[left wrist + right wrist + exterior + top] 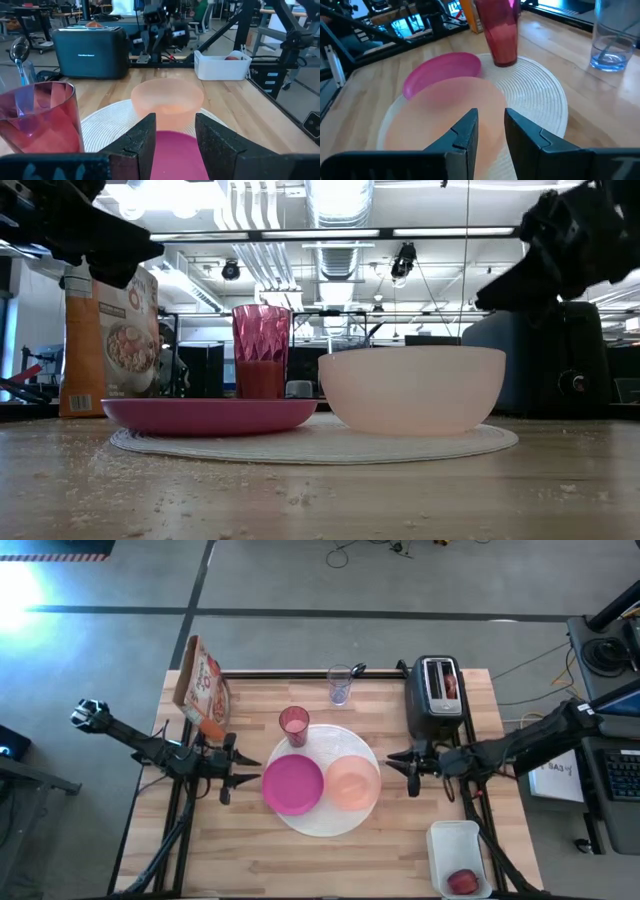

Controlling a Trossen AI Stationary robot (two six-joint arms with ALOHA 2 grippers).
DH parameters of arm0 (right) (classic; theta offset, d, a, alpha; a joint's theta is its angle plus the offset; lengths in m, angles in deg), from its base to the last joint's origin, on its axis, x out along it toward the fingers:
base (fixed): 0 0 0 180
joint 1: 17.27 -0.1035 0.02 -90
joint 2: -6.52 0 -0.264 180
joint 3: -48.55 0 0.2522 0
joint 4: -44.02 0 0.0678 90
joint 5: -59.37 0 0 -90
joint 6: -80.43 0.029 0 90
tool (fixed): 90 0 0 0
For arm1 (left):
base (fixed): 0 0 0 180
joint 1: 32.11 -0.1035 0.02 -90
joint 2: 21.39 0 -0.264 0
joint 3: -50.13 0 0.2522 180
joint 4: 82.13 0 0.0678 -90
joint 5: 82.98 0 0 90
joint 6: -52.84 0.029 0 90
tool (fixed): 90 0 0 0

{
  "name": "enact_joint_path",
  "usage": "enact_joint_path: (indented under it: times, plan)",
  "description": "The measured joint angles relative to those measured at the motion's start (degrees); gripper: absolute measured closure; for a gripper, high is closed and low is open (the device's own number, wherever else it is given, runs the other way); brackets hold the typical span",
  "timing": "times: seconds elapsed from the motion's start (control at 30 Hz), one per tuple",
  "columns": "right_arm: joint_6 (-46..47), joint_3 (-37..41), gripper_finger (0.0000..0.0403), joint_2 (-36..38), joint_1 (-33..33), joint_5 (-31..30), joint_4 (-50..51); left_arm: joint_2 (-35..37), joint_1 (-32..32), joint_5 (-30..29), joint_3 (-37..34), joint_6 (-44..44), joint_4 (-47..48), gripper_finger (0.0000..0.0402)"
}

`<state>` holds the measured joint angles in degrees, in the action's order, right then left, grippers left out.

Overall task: Arrange a breakfast setting
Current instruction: Pour the cereal into the orange bowl

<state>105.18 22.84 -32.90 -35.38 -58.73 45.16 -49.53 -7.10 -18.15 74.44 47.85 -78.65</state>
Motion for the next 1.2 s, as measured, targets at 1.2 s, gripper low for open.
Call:
enact_joint_path:
  times: [1.2]
  plan:
    - [-2.3, 11.3, 0.0312, 0.0, 0.0, -3.1, -17.2, -8.4, 0.0, 0.1, 0.0, 2.4, -12.8, 0.028]
